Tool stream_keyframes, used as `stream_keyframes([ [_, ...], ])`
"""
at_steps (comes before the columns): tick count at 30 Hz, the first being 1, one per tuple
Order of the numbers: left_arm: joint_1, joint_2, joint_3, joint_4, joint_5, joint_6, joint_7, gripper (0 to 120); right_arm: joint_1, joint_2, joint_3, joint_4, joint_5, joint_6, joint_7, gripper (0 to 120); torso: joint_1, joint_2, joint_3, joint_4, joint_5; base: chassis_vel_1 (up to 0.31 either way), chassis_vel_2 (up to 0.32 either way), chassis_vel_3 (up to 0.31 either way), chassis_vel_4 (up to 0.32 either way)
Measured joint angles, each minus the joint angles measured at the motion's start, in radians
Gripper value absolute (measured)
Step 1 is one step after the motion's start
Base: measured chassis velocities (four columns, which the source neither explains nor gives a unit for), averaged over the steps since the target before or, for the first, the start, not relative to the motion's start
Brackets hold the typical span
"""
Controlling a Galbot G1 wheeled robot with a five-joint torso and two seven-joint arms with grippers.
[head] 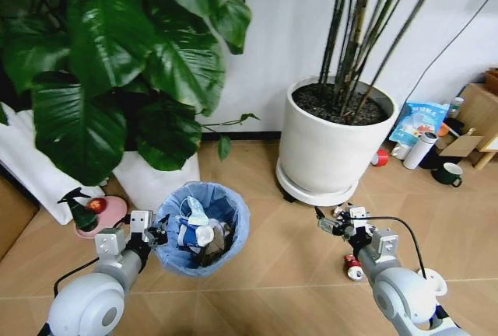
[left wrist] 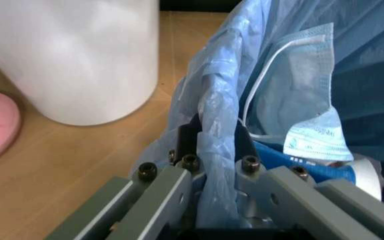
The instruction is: Pick up the trash bin and place the garbage on the floor into it.
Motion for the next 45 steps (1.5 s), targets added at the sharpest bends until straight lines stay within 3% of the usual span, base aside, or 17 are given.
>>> stream_keyframes([
  [10, 0.002, 0.000, 0.000, -0.005, 0.002, -0.001, 0.000, 0, -0.027, 0.017, 0.032, -0.027, -0.001, 0.015, -0.014, 100, 0.000, 0.000, 0.000, 0.0001, 0.0000, -0.138, -0.141, 0.143, 0.142],
  [18, 0.001, 0.000, 0.001, -0.008, 0.003, -0.002, 0.000, 0, -0.034, 0.042, 0.025, -0.135, 0.008, 0.052, -0.021, 100, 0.000, 0.000, 0.000, -0.0002, 0.0006, -0.121, -0.116, 0.121, 0.115],
  [32, -0.006, 0.004, 0.004, 0.003, 0.003, -0.003, 0.000, 0, -0.025, 0.121, -0.045, -0.259, 0.138, -0.104, 0.077, 100, 0.000, 0.000, 0.000, 0.0001, 0.0002, 0.015, 0.019, -0.013, -0.011],
  [45, -0.013, 0.006, 0.011, 0.021, 0.001, -0.004, 0.001, 0, 0.078, 0.165, -0.098, -0.398, 0.158, -0.149, 0.134, 100, 0.000, 0.000, 0.000, 0.0001, 0.0001, 0.000, 0.000, 0.000, 0.000],
])
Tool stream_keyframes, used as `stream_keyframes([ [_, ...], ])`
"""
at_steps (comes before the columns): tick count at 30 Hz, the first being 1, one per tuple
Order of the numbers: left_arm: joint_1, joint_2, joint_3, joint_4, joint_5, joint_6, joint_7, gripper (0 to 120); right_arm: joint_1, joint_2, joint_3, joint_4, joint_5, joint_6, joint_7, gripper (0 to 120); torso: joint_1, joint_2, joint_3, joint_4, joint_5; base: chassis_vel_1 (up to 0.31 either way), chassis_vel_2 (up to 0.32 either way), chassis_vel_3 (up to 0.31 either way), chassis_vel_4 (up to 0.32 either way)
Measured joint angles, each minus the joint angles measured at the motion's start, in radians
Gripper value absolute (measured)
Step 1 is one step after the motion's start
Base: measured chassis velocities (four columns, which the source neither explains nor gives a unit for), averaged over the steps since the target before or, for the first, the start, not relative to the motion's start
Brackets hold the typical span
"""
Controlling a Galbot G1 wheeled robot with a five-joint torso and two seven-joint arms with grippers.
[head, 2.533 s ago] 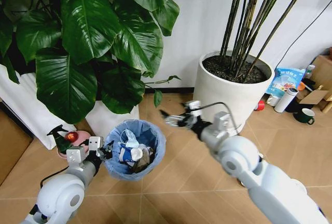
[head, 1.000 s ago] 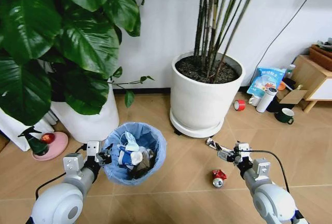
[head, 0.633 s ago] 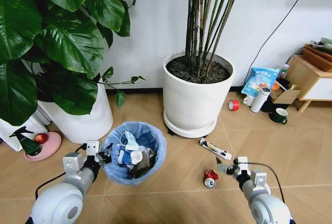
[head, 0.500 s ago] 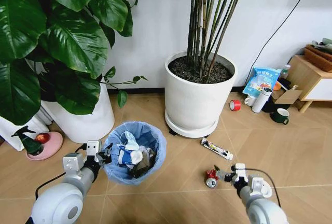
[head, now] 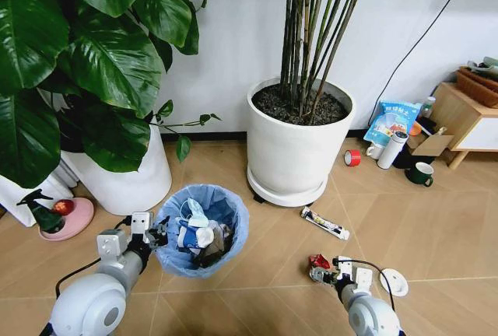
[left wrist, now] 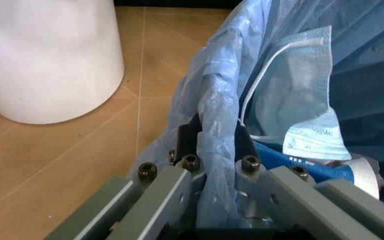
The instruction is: Pick up the trash bin and place the garbage on the floor into it.
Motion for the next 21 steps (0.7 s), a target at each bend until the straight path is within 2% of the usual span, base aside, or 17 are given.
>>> stream_keyframes([
  [21, -0.002, 0.008, -0.001, 0.003, -0.003, -0.001, 0.000, 0, 0.102, 0.037, -0.047, -0.131, 0.040, -0.020, 0.024, 100, 0.000, 0.000, 0.000, 0.0000, 0.0001, 0.000, 0.000, 0.000, 0.000],
])
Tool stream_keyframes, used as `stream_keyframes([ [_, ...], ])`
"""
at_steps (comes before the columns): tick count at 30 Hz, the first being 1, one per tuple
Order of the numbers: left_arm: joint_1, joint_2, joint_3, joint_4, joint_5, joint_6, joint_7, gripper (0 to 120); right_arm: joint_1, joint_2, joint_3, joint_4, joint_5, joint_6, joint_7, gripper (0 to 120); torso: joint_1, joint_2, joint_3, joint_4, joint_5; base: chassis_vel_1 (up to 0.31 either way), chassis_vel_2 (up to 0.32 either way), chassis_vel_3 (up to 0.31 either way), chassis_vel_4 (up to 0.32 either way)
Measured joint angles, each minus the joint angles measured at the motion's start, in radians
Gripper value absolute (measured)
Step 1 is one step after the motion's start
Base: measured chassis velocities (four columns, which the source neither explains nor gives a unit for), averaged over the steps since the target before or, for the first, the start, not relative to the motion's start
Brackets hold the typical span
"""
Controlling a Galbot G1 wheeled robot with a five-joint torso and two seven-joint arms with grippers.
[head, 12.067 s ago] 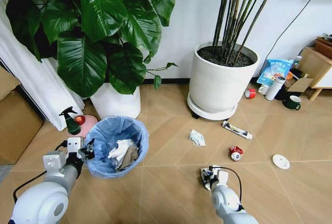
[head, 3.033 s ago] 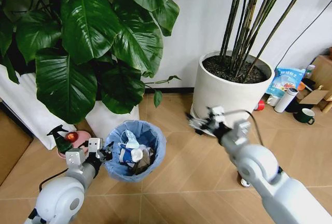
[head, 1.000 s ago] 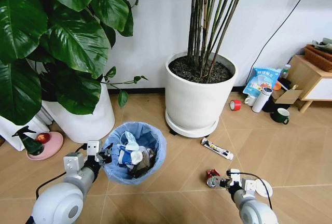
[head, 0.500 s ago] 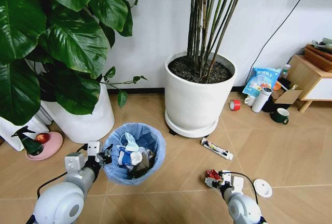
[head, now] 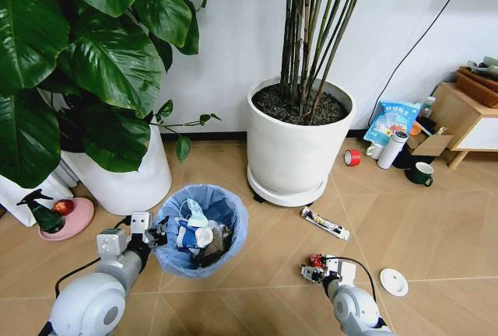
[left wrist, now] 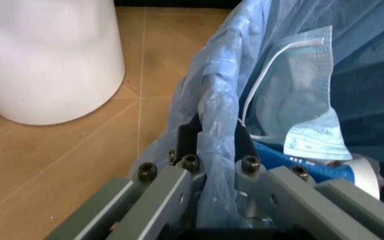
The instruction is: Pick up the trash bin and place the garbage on the floor into it.
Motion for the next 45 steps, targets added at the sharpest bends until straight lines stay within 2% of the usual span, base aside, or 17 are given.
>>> stream_keyframes([
  [7, -0.005, 0.003, 0.000, 0.003, -0.003, 0.000, 0.000, 0, 0.032, 0.011, -0.013, -0.035, -0.011, 0.003, -0.002, 90, 0.000, 0.000, 0.000, 0.0000, -0.0001, 0.000, 0.000, 0.000, 0.000],
  [18, -0.010, 0.003, -0.001, 0.007, -0.006, 0.000, -0.001, 0, 0.037, 0.017, -0.012, -0.058, -0.032, 0.019, -0.011, 49, 0.000, 0.000, 0.000, 0.0000, -0.0001, 0.000, 0.000, 0.000, 0.000],
  [28, -0.018, 0.002, 0.002, 0.011, -0.011, 0.000, -0.002, 0, 0.035, 0.015, 0.003, -0.052, -0.037, 0.025, -0.012, 48, 0.000, 0.000, 0.000, -0.0001, 0.0001, 0.000, 0.000, 0.000, 0.000],
  [33, -0.016, 0.002, 0.000, 0.011, -0.011, 0.000, -0.003, 0, 0.016, -0.008, 0.025, 0.053, -0.034, 0.032, -0.012, 48, 0.000, 0.000, 0.000, 0.0000, 0.0002, 0.000, 0.000, 0.000, 0.000],
  [36, -0.016, 0.001, 0.000, 0.010, -0.011, 0.000, -0.003, 0, -0.007, -0.054, 0.039, 0.228, 0.013, 0.013, -0.012, 48, 0.000, 0.000, 0.000, 0.0001, -0.0002, 0.000, 0.000, 0.000, 0.000],
  [37, -0.016, 0.001, 0.000, 0.010, -0.011, 0.000, -0.003, 0, -0.007, -0.054, 0.039, 0.228, 0.013, 0.013, -0.012, 48, 0.000, 0.000, 0.000, 0.0001, -0.0002, 0.000, 0.000, 0.000, 0.000],
  [44, -0.022, -0.002, 0.021, 0.028, 0.003, -0.001, -0.001, 0, 0.012, -0.164, 0.019, 0.562, 0.165, -0.040, -0.013, 48, 0.000, 0.000, 0.000, 0.0000, -0.0001, 0.000, 0.000, 0.000, 0.000],
  [45, -0.022, -0.002, 0.021, 0.028, 0.003, -0.001, -0.001, 0, 0.012, -0.164, 0.019, 0.562, 0.165, -0.040, -0.013, 48, 0.000, 0.000, 0.000, 0.0000, -0.0001, 0.000, 0.000, 0.000, 0.000],
])
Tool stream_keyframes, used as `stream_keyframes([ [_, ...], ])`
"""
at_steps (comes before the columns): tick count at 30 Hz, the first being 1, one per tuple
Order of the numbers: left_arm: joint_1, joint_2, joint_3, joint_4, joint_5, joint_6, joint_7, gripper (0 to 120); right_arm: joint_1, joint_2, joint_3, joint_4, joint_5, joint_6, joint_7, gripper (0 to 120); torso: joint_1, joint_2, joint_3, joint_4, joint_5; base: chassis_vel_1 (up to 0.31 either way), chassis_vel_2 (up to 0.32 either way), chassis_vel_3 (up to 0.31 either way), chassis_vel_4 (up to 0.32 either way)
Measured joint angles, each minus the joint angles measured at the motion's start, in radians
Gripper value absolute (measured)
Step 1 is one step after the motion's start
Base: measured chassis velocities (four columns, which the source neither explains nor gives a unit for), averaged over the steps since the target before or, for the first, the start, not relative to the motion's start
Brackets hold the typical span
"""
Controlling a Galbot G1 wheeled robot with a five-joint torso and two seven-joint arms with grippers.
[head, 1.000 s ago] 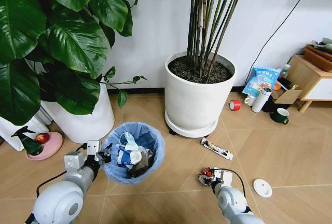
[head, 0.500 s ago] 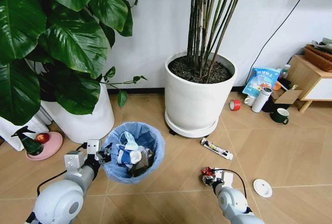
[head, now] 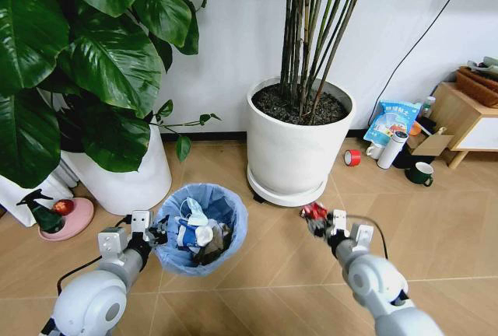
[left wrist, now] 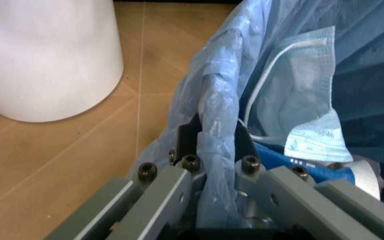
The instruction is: Pick up the trash bin and place the garbage on the floor into it.
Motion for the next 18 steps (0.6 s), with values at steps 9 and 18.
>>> stream_keyframes([
  [9, -0.061, 0.034, 0.048, 0.047, -0.043, 0.008, -0.002, 0, 0.220, -0.124, -0.172, 0.176, 0.176, -0.002, -0.033, 48, 0.000, 0.000, 0.000, 0.0001, -0.0001, 0.000, 0.000, 0.000, 0.000],
  [18, -0.189, 0.057, 0.137, 0.097, -0.112, 0.012, -0.030, 0, 0.339, -0.144, -0.334, 0.161, 0.219, 0.010, -0.066, 48, 0.000, 0.000, 0.000, 0.0002, 0.0001, 0.000, 0.000, 0.000, 0.000],
])
